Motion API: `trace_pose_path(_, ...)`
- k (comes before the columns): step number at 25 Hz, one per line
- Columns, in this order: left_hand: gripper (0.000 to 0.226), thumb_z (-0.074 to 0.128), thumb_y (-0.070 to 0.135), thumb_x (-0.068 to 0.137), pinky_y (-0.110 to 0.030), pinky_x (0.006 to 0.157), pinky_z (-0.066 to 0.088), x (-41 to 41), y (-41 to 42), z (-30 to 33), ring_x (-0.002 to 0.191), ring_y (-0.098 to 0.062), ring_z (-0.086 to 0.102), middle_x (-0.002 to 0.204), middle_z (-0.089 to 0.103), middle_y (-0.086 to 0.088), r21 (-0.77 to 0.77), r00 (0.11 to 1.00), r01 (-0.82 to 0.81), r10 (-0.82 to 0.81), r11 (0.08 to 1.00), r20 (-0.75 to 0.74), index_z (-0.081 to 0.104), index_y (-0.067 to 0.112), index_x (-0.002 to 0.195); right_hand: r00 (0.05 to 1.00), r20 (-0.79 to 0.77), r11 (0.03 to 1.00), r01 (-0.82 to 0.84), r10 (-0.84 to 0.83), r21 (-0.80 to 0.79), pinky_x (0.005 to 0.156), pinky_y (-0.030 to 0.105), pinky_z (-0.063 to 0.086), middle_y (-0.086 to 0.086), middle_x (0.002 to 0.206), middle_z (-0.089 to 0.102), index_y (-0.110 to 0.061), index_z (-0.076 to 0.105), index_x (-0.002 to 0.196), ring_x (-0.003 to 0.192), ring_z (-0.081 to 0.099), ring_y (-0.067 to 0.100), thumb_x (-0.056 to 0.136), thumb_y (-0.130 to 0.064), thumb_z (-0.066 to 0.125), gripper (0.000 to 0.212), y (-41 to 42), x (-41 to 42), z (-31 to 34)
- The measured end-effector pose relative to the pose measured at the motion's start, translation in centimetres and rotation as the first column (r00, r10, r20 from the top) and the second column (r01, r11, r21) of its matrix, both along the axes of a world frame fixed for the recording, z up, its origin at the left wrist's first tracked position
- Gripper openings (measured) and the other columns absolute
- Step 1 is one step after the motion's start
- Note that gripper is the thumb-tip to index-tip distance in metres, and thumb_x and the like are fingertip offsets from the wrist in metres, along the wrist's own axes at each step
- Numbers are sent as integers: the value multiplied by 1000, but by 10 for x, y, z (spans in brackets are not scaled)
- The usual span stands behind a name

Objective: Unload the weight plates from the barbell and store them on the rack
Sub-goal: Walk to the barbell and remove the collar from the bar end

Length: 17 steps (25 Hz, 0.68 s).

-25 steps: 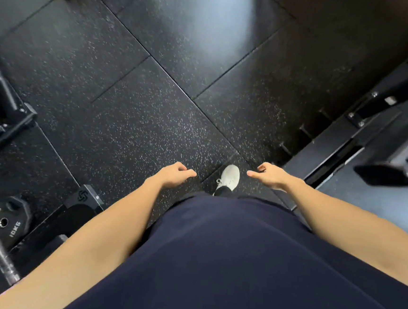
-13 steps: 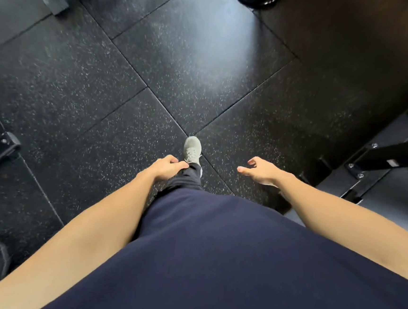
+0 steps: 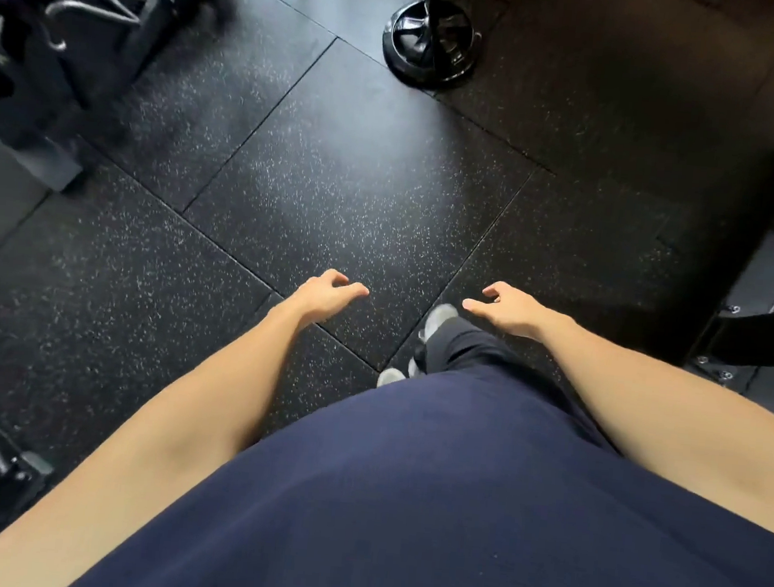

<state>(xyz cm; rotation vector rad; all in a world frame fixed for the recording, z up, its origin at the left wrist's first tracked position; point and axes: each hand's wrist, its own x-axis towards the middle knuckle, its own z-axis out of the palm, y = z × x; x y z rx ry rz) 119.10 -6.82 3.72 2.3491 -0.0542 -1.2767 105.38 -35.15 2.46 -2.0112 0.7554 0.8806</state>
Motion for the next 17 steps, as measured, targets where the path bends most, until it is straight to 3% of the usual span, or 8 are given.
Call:
trace_pose_path(8,74,57,65,75,-35,85,39,203,-123,-6,105,-19,51,139,49,-6,20,973,224,-225,974,47,47,22,135,990,17,989,139,-140,53,102,40,37,11,142,47,-16,36,141,126,47,27,83,-60,57,76,-89,169,-16)
trace_pose_path(11,81,56,70,65,-36,88,44,269,-187,3,105,-21,55,135,50,-5,94,943,323,-329,942,52,48,27,133,970,24,969,239,-241,63,106,41,36,12,145,44,-17,35,143,129,45,29,85,-59,57,75,-132,224,-6)
trace_pose_path(17,86,51,78,55,-49,105,39,358,-312,15,119,-30,51,141,43,-6,188,782,591,-614,785,108,43,38,131,857,20,855,512,-515,78,107,42,33,12,148,40,-19,34,144,133,42,29,86,-55,58,73,-198,264,-1)
